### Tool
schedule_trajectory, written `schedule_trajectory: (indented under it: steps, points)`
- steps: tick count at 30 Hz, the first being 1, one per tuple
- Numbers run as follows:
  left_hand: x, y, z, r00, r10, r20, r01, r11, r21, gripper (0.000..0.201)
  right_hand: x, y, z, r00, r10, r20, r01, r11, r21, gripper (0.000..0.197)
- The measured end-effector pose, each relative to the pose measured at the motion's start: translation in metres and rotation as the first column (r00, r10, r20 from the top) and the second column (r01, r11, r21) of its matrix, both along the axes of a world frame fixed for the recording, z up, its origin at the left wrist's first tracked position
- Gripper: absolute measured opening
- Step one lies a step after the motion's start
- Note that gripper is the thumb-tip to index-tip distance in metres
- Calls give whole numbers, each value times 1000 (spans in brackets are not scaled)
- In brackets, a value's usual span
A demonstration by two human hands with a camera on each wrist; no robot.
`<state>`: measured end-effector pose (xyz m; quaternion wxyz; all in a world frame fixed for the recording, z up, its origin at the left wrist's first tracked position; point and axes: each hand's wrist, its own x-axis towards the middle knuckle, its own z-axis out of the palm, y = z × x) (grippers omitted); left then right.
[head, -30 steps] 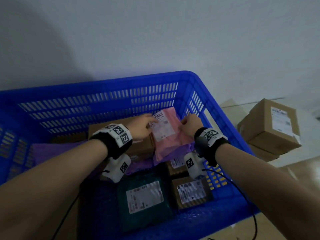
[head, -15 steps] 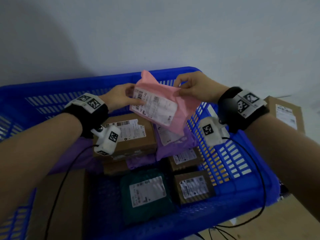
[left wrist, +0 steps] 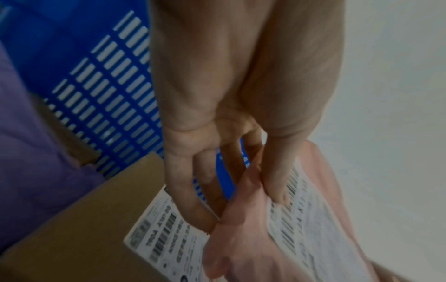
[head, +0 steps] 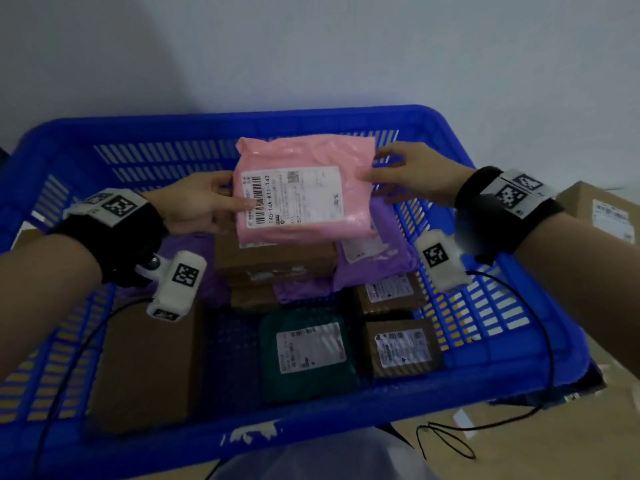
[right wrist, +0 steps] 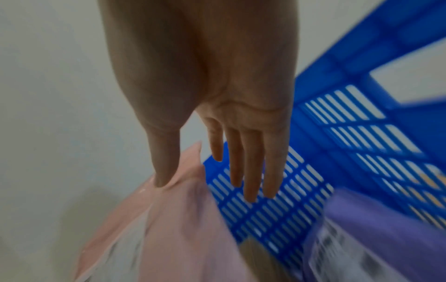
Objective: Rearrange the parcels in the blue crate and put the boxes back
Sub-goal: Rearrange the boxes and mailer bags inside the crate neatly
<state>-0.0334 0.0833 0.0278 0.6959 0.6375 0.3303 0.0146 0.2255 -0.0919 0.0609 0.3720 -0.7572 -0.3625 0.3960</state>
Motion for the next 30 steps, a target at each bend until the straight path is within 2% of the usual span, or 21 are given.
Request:
schedule_trajectory:
  steps: [2,3,8,14,19,21,24,25,30]
  points:
    - [-10,-3,-4,1000,11,1,-11,1000,-24,96,-12,-8,-9,984,8,-176,-11,1000,-16,40]
    - [-15,-5,-6,1000,10,-2,-10,999,-34,95,-17,-12,-13,976,15,-215,-18,1000,-10,38]
    - [-33,-13,-14,994,-59,-88,52,995,-84,79,-32,-22,-31,972,34,-233,-49,997,-58,28]
    - [-48,-28,-23,940,-191,-283,153,977,-150,100,-42,-41,-50,949,80,-305,-154,962,-226,15]
    - [-56,-39,-41,842,-294,-452,212,951,-224,100,-54,-50,-78,909,182,-375,-342,839,-423,5]
    - [-55,-45,-53,798,-302,-521,198,949,-246,78,-57,-50,-92,898,177,-404,-374,791,-485,14]
    - [-51,-56,-71,755,-267,-600,146,959,-243,16,-61,-47,-109,897,187,-399,-397,739,-545,18]
    - [-49,-58,-77,746,-249,-618,124,963,-238,9,-62,-44,-114,897,193,-398,-405,721,-563,16]
    - [-41,-66,-107,707,-215,-674,28,961,-277,11,-66,-31,-141,902,182,-391,-409,651,-640,9]
